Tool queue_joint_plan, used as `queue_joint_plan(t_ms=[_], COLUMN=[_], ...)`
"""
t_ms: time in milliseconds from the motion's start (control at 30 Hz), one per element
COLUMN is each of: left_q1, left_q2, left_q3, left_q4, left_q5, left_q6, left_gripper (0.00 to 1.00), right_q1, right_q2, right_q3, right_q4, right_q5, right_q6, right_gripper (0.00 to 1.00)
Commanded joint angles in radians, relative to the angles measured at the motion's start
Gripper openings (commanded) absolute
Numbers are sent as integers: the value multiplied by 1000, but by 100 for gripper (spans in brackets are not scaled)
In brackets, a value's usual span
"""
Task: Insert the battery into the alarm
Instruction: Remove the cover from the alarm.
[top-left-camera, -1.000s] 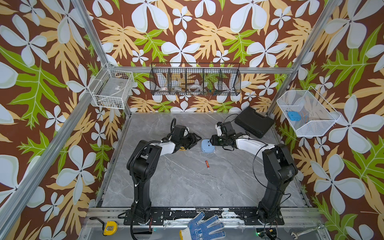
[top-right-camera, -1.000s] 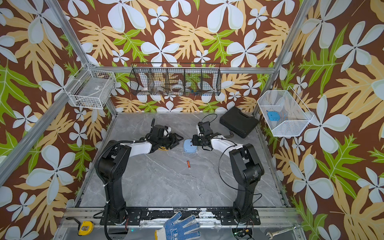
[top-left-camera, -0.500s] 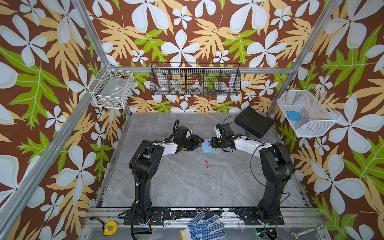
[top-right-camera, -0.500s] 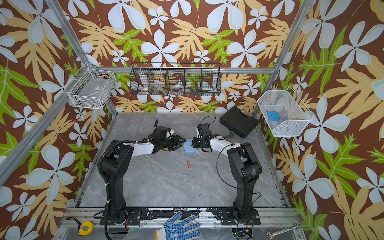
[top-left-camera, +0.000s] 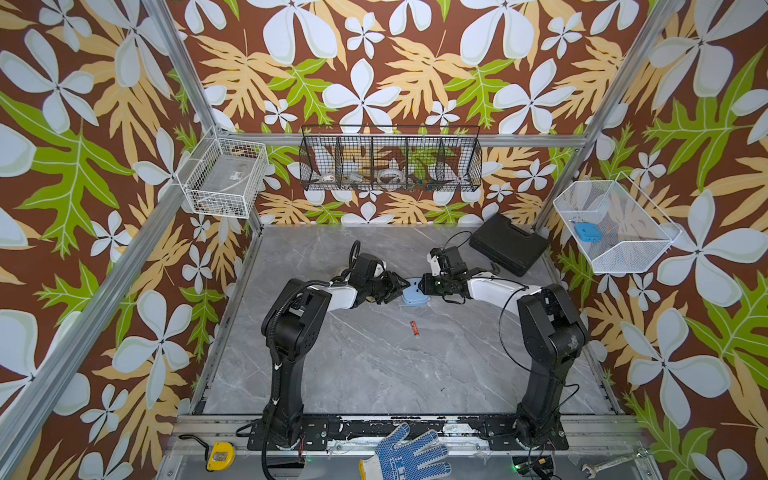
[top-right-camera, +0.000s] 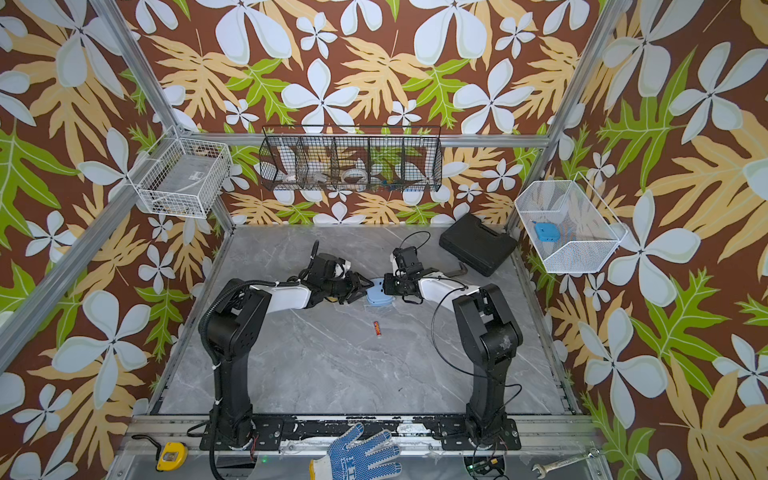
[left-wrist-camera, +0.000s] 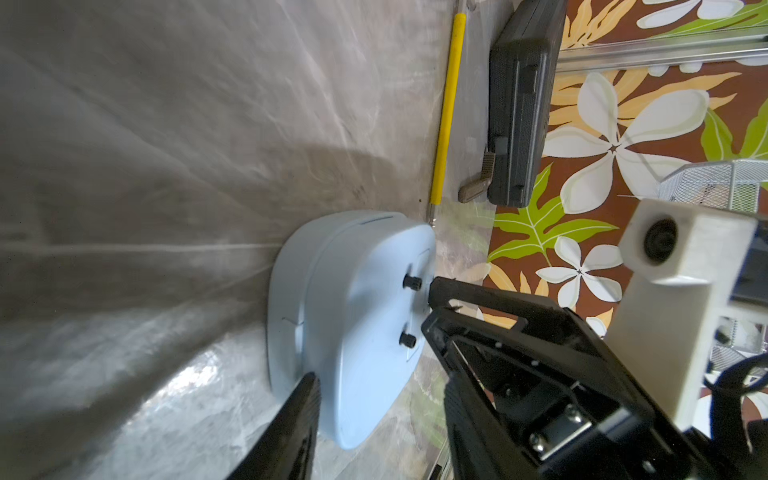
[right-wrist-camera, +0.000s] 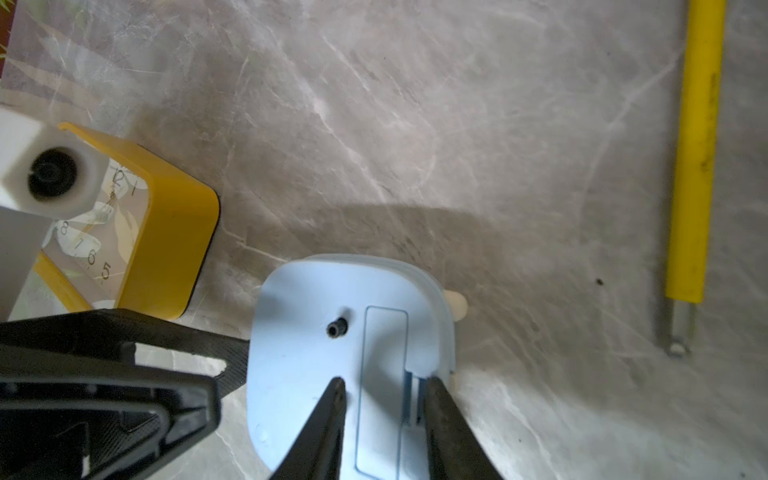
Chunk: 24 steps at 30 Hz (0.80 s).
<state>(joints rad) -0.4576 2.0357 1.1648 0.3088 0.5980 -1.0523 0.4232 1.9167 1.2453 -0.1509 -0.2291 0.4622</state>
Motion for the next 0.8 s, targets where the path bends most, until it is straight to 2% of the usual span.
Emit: queue_joint_plan(t_ms=[0,267,600,767], left_q1=[-4,-4,-4,-4], left_q2=[6,16,44,49], left_q3=[6,4,19,18], left_q4=[21,29,29,30], left_q5=[26,34,46,46], left_q6=[-12,-18,-25,-28], left_gripper=[49,47,45,44], right_q1=[8,22,16,14], right_q2=[17,58,54,44], right_q3=[22,40,0,-22], right_q4=[-27,-74,-50,-42], right_q5=[9,25,-184,-210], right_q6=[-22,-24,-16,0], right_gripper=[35,33,21,15])
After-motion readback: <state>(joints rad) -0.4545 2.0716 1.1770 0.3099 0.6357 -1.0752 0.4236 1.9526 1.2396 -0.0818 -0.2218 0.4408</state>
